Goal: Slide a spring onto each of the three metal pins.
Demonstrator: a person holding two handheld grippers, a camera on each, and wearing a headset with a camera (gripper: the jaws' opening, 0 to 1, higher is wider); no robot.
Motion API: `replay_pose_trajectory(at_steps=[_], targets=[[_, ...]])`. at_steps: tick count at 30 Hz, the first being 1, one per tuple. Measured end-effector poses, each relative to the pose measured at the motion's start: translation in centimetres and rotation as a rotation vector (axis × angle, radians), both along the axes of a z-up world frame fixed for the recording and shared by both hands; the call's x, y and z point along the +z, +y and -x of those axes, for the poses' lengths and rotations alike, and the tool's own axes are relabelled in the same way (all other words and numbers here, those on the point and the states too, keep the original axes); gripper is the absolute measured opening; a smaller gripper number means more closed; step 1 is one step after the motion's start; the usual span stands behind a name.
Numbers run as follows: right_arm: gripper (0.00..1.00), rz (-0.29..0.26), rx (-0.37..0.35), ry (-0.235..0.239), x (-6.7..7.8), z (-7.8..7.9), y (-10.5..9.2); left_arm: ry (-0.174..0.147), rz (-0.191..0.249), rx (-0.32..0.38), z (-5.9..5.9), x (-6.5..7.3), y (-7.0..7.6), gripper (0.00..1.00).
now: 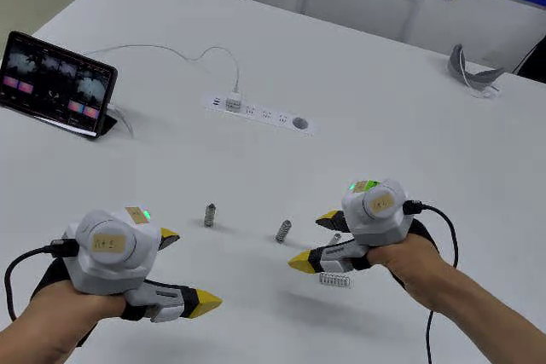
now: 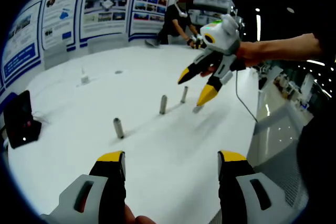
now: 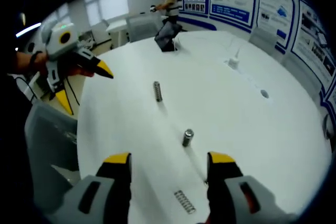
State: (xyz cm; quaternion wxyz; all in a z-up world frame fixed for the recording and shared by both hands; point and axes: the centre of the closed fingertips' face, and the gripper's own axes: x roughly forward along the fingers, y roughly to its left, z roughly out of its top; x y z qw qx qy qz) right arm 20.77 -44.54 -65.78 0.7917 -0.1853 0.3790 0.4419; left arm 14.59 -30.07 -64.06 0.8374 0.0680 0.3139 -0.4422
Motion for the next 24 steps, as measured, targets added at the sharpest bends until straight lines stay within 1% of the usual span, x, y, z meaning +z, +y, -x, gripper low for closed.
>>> replay_pose_trajectory(at_steps=[6, 10, 13, 18, 24], targets=[[0.61, -0.022, -0.029, -0.002, 0.3, 0.2, -0.3, 0.0, 0.0, -0.01, -0.1, 0.0, -0.4, 0.73], [0.62, -0.026, -0.042, -0.006, 0.4, 0.5, -0.6, 0.001, 0.001, -0.016, -0.2, 0.0, -0.6, 0.73], [0.62, -0.047, -0.067, -0.011, 0.8, 0.7, -0.7, 0.002, 0.003, -0.02, -0.2, 0.0, -0.9, 0.73], [0.63, -0.065, -0.106, -0.024, 1.1, 0.9, -0.9, 0.006, 0.004, -0.027, -0.1, -0.1, -1.3, 0.73], [0.63, -0.08, -0.129, -0.029, 1.3, 1.4, -1.2, 0.01, 0.008, -0.033, -0.1, -0.2, -1.7, 0.73]])
